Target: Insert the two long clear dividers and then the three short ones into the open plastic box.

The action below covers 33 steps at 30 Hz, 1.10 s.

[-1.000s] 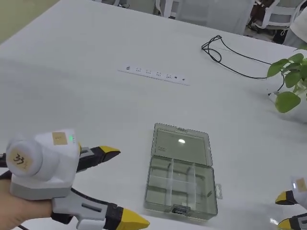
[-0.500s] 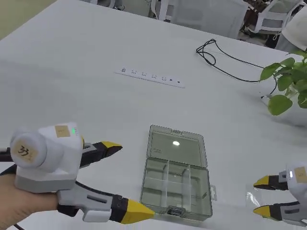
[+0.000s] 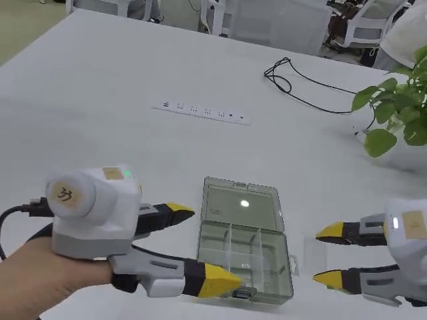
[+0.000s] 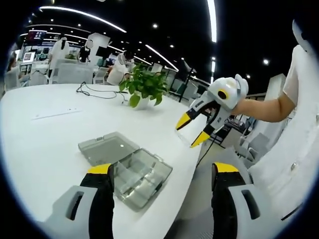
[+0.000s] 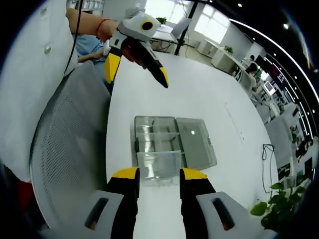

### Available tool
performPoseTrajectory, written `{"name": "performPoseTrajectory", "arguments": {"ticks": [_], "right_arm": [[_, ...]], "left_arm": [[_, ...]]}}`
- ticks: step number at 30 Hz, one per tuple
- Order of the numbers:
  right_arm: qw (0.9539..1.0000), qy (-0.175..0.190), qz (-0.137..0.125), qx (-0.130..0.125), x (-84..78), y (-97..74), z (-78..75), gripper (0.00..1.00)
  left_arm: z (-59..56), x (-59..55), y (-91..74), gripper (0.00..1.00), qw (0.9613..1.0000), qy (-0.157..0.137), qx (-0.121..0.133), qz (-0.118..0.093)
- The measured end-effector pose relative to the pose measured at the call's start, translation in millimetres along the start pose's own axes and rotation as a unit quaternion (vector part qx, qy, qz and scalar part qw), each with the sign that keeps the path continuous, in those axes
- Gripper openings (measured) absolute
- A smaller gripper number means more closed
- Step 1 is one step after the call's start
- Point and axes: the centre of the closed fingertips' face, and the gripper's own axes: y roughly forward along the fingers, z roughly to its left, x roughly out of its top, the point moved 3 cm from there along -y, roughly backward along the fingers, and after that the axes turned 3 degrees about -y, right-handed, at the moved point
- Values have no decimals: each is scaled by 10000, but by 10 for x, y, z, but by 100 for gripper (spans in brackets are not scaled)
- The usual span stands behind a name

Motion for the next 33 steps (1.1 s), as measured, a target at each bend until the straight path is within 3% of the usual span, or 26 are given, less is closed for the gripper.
{"name": "performPoseTrajectory", "arguments": {"ticks": [6, 9, 15, 25, 33], "right_arm": [[9998, -7, -216, -28, 235, -10, 140, 33], [9996, -125, -249, -43, 338, -12, 219, 33], [9992, -230, -292, -109, 491, -19, 317, 33], [9986, -398, -232, -265, 618, -20, 382, 33], [9978, -551, -163, -344, 684, -29, 372, 33]], "left_arm": [[-142, -3, 94, 71, 9992, -367, -169, 69], [-191, 10, 141, 65, 9968, -761, -225, 54], [-272, 36, 208, 54, 9932, -1122, -300, 45], [-456, -5, 328, 34, 9843, -1669, -559, 160], [-512, -27, 369, 18, 9785, -1936, -673, 204]]}}
